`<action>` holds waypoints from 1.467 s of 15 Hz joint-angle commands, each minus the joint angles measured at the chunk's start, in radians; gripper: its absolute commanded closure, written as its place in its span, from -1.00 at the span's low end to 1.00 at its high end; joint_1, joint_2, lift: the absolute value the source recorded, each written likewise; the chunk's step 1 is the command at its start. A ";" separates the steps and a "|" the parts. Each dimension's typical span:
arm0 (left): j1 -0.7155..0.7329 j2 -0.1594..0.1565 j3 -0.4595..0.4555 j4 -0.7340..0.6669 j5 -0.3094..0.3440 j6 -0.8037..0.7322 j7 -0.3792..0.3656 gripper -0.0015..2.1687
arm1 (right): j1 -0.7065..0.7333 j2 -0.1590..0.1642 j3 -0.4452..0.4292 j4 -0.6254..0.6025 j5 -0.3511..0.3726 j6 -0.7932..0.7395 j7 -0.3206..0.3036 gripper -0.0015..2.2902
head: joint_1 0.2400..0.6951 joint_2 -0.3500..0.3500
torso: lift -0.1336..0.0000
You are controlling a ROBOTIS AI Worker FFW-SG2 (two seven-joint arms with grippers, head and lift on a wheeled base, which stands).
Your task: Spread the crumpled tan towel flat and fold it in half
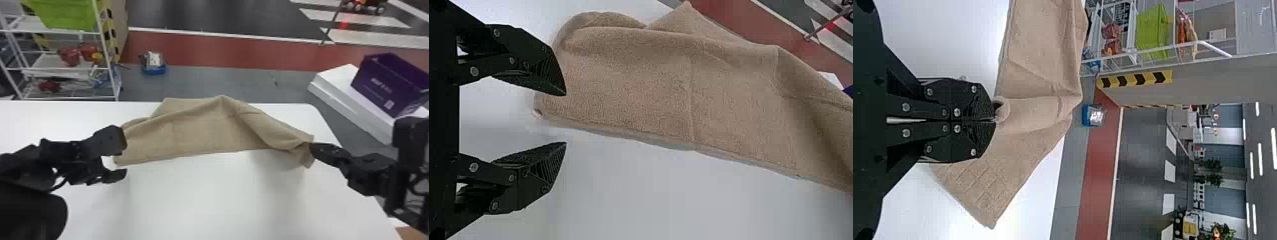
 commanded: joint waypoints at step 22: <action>-0.048 -0.012 -0.004 0.084 -0.081 0.113 0.027 0.28 | 0.057 0.005 -0.057 -0.071 -0.057 0.013 0.014 0.54 | 1.00 -0.40 | -0.84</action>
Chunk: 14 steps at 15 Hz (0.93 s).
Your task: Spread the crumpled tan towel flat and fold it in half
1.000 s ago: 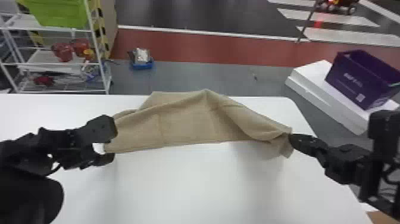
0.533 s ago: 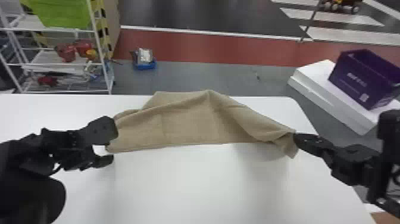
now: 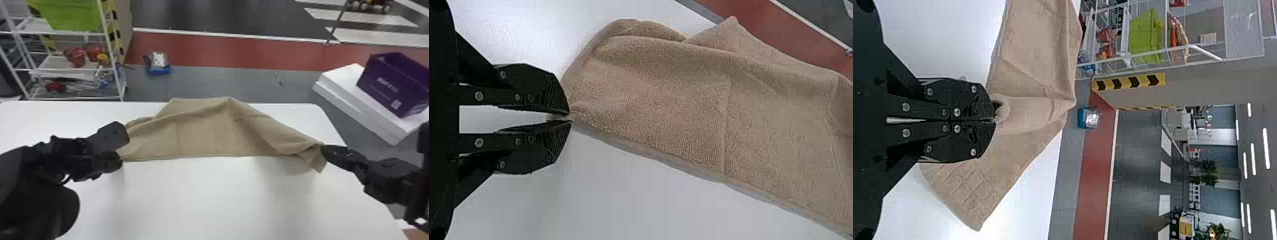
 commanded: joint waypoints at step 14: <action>-0.054 0.013 0.250 -0.527 0.152 0.383 -0.116 0.74 | -0.244 -0.035 0.039 -0.016 0.024 0.122 -0.009 0.54 | 0.92 -0.10 | -0.84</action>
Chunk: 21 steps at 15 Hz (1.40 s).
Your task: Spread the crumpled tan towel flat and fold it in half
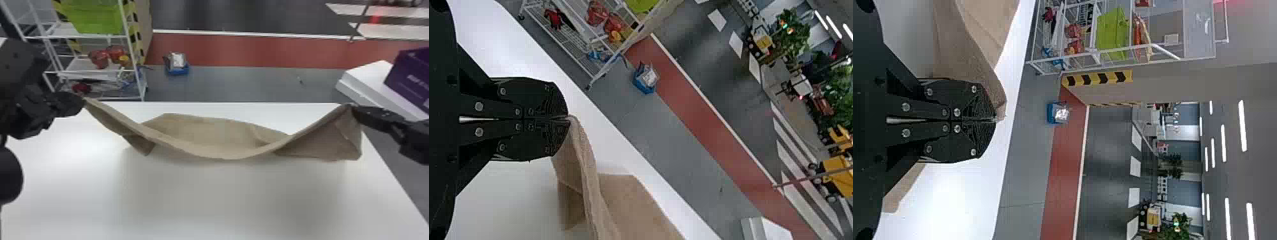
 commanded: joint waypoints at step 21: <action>-0.457 0.018 -0.034 0.277 0.032 0.271 0.146 0.74 | -0.534 -0.094 0.231 0.430 0.140 -0.028 -0.137 0.54 | -0.29 0.00 | -0.84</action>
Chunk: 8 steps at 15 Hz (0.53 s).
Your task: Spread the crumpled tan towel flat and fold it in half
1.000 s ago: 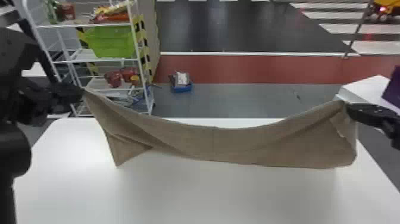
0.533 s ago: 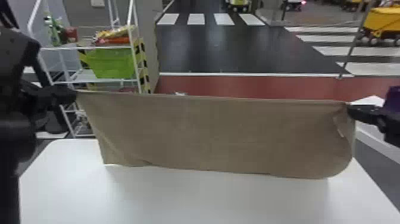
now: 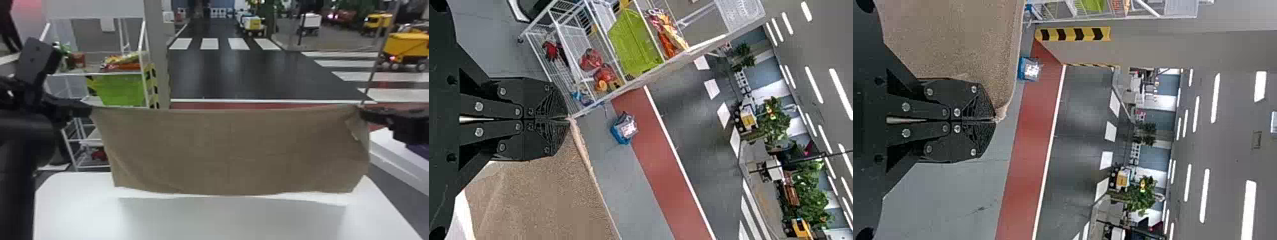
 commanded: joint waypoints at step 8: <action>0.623 0.000 0.230 -0.424 0.182 -0.240 0.002 0.74 | 0.619 -0.046 -0.147 -0.255 -0.088 -0.340 0.136 0.54 | 0.38 0.04 | -0.84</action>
